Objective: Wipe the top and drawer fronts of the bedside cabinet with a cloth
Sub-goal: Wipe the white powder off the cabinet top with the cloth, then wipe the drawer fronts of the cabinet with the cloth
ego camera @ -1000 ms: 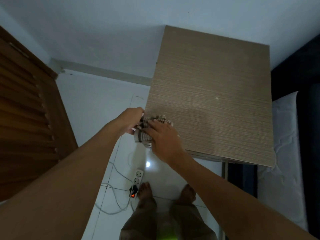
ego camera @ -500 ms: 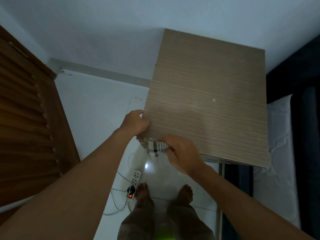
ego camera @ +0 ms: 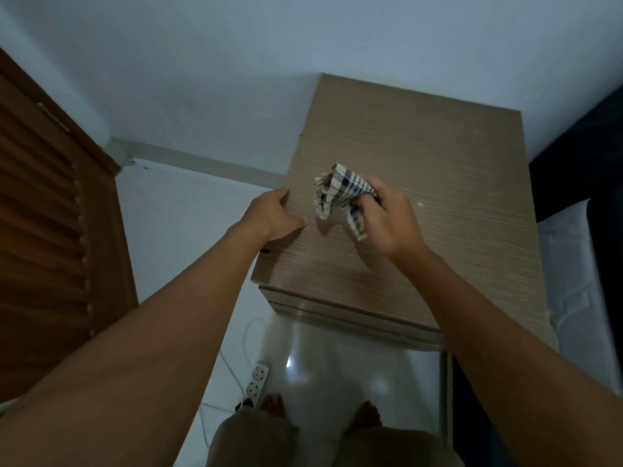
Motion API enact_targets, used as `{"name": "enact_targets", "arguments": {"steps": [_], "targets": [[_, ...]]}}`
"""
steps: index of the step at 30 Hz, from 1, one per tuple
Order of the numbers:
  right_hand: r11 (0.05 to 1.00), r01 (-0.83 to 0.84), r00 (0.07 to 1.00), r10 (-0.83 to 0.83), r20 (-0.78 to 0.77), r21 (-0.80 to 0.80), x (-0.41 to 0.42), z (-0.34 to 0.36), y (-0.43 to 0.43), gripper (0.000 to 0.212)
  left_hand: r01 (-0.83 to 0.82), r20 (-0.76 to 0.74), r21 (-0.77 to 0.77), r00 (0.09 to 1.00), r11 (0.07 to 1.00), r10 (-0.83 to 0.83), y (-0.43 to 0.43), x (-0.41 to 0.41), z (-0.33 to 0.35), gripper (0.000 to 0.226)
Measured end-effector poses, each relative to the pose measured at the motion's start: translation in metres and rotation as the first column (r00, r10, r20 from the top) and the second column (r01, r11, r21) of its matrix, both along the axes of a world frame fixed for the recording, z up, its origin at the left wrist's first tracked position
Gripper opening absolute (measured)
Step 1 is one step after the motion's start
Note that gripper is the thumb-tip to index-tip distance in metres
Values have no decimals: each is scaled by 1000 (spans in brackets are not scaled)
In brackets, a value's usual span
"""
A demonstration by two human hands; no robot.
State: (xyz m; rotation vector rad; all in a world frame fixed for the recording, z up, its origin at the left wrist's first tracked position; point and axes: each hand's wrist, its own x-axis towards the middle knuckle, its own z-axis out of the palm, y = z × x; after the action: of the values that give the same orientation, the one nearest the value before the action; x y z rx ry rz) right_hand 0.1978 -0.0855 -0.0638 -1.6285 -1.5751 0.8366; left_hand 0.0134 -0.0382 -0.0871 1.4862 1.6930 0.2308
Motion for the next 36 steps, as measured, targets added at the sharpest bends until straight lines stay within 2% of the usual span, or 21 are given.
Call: {"name": "enact_targets", "arguments": {"steps": [3, 7, 12, 17, 24, 30, 36], "targets": [[999, 5, 1000, -4, -16, 42, 8, -6, 18, 36, 11, -28, 18, 1000, 1000, -11, 11, 4, -6, 90], [988, 21, 1000, -18, -22, 155, 13, -21, 30, 33, 57, -82, -3, 995, 998, -58, 21, 7, -5, 92], [974, 28, 999, -31, 10, 223, 16, -28, 39, 30, 111, -158, -34, 981, 993, -115, 32, 15, 2, 85], [947, -58, 994, 25, 107, 315, 19, -33, 36, 30, 176, -254, -10, 952, 984, -173, 28, 19, -1, 67], [908, -98, 990, 48, 133, 407, 18, -38, 4, 30, 132, -238, 110, 966, 985, -102, 8, 15, -15, 63], [839, -40, 983, -64, 170, 543, 18, -48, -45, 39, 50, -197, 288, 980, 956, 8, -22, 5, -30, 61], [790, -20, 961, -153, 229, 613, 11, -82, -114, 38, -124, 17, 459, 991, 880, 131, -72, -16, -55, 57]]}}
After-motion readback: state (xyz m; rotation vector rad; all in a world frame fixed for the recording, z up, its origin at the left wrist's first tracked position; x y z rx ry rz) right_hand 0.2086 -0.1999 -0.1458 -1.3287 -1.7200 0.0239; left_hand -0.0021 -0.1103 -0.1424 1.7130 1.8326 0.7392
